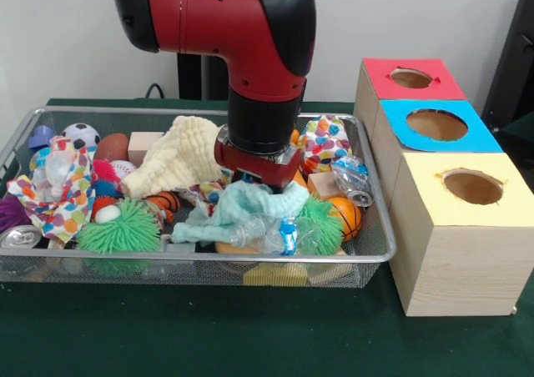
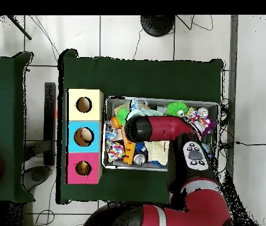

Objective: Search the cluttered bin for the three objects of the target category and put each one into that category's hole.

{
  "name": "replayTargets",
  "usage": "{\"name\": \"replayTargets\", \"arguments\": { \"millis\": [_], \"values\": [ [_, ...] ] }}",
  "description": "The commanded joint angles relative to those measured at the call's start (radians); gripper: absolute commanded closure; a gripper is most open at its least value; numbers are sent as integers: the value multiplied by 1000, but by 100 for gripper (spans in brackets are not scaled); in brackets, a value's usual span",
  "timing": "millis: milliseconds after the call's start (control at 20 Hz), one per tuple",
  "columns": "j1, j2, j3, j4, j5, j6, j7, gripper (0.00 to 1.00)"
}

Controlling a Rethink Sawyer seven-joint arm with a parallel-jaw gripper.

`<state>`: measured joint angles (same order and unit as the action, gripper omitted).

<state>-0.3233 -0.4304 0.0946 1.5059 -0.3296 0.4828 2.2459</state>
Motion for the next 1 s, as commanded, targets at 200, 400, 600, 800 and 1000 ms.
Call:
{"name": "replayTargets", "arguments": {
  "millis": [200,400,600,800,1000],
  "values": [
    [21,72,56,118,149,-41,203,0],
    [43,51,27,108,132,-30,151,0],
    [72,-32,-16,128,123,66,121,0],
    [51,-135,-13,190,168,188,89,0],
    [56,-221,-33,245,189,235,86,0]
  ]
}}
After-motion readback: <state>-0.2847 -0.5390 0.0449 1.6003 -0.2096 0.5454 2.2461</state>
